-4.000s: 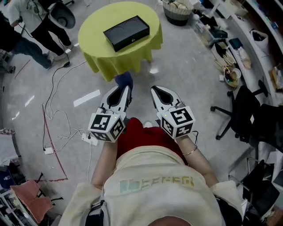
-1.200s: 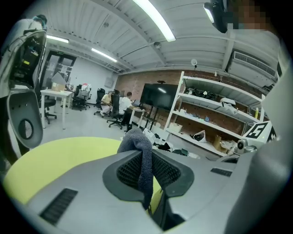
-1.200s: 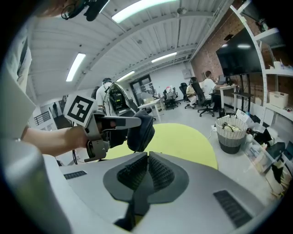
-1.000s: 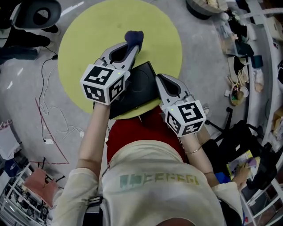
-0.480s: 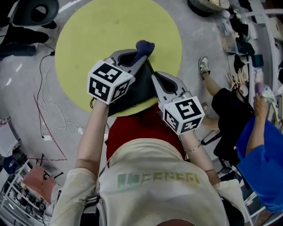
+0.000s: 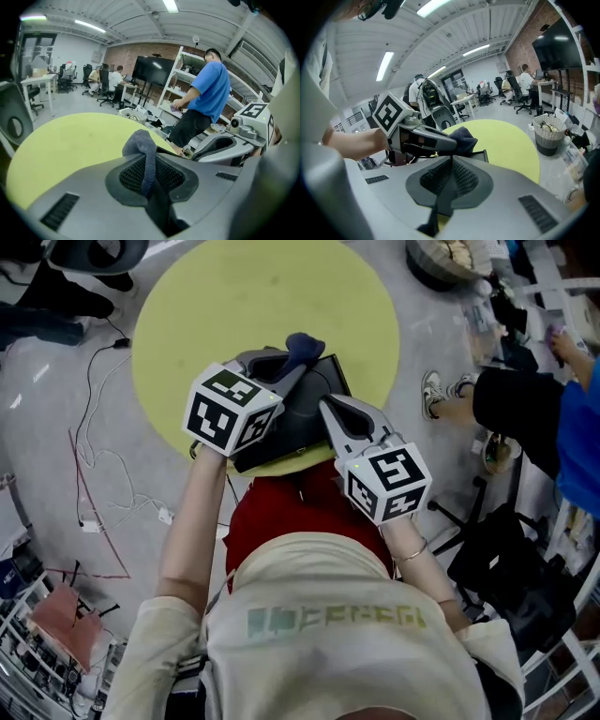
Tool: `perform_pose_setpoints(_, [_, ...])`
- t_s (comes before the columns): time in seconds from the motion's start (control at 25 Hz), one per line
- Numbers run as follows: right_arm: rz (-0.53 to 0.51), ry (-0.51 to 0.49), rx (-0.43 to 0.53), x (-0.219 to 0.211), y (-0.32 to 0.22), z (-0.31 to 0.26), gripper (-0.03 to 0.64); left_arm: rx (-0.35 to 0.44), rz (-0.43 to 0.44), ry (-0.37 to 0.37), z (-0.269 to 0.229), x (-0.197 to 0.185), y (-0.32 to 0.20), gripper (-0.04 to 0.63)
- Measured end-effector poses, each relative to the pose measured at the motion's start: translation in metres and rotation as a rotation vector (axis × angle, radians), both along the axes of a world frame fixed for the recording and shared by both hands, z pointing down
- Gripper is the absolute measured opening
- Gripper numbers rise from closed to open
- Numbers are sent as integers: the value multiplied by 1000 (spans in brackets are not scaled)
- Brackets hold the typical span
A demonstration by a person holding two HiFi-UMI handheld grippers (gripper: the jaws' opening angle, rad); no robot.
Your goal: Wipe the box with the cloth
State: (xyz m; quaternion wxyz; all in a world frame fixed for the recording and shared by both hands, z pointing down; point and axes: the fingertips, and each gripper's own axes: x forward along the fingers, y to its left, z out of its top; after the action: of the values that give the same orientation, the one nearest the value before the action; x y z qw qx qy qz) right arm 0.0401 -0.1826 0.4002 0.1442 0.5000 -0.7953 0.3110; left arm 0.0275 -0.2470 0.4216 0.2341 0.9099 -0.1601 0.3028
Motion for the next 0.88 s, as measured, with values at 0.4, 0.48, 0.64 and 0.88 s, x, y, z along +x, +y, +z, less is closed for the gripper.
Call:
perform_pose_setpoints(0.4, [-85,30,9,-64,18,-4,38,-32,-99,-31,5,-87,19,63])
perform_pose_setpoints(0.48, [-96,37,10,-76,23,-3,38,-34,-111,-38,6,-105,23,63])
perform_pose_setpoints(0.64, [-102,63,17,-97,36,-5,38,-9,-139,-43,4,-138,29,63])
perform_pose_setpoints(0.88, [-71,106,38,-124,46,-7,38,8,-194,-44,11,-194,31,63])
